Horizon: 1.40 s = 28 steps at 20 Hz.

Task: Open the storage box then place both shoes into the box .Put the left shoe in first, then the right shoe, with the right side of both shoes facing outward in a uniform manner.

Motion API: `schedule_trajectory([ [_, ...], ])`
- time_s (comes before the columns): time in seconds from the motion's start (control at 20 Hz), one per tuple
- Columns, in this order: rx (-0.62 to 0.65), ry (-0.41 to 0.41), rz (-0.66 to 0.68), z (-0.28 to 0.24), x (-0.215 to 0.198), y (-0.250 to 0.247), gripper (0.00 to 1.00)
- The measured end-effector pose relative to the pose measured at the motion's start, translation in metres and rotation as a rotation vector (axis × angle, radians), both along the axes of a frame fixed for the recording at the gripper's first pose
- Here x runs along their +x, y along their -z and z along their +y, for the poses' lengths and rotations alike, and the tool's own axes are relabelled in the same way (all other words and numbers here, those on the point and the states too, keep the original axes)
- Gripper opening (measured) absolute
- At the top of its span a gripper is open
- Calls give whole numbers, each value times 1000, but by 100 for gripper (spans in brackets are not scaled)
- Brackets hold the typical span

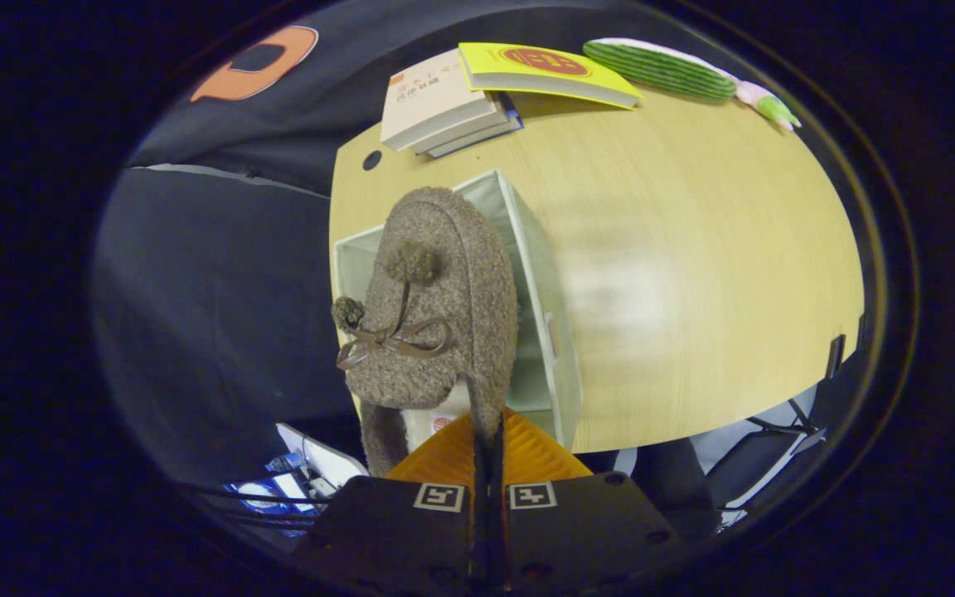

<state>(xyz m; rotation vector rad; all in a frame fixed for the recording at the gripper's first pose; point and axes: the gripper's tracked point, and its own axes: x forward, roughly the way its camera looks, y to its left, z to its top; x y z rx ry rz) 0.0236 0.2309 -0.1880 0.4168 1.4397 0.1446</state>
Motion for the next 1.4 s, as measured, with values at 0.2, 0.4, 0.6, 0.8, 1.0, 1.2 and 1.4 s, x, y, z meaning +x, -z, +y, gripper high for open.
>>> schedule_trajectory([
  [0.2, -43, 39, -23, -6, 7, 12, 6],
  [0.4, -26, 48, -38, 5, 4, 10, 18],
  [0.6, -44, 8, -103, 5, 8, 1, 46],
  [0.8, -95, -30, -236, -7, 15, -26, 80],
  [1.0, -146, -39, -433, -28, 28, -71, 85],
  [1.2, -203, -19, -626, -59, 30, -125, 88],
  [1.4, -264, 48, -844, -95, 30, -187, 94],
])
